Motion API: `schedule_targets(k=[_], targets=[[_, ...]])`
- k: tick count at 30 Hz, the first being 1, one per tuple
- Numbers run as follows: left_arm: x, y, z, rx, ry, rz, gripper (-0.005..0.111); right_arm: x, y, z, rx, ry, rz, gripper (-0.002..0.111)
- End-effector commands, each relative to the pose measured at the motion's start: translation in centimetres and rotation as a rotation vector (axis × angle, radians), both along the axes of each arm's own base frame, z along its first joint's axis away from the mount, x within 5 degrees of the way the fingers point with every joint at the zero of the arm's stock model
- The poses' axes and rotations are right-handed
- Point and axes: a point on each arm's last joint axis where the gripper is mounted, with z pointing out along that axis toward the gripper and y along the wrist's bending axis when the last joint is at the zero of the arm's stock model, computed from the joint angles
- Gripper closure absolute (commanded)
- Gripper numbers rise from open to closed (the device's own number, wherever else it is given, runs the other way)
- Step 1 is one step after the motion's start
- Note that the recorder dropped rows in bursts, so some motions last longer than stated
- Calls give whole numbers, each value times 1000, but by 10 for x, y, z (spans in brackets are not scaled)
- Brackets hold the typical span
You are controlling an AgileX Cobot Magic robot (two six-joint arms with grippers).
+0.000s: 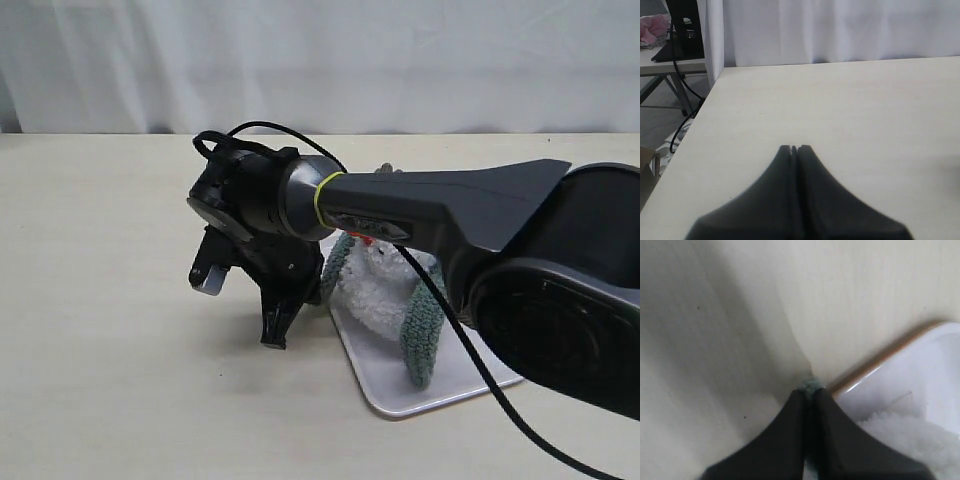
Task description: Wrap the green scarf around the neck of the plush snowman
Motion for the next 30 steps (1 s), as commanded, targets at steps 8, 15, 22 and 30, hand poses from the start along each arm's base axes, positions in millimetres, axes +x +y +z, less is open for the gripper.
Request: schedule_targets(k=[8,15,22,30], targets=[[0,0,0,1,-12,1,107,-2,-1,26,66,-45,-75,72],[0,0,0,1,-12,1,107,-17,0,86,266,-32,-131,59],[0,0,0,1,-12,1,107,-43,-4,155,518,10,-184,60],[0,0,0,1,-12,1,107,-83,-59,223,588,-145,-272,60]])
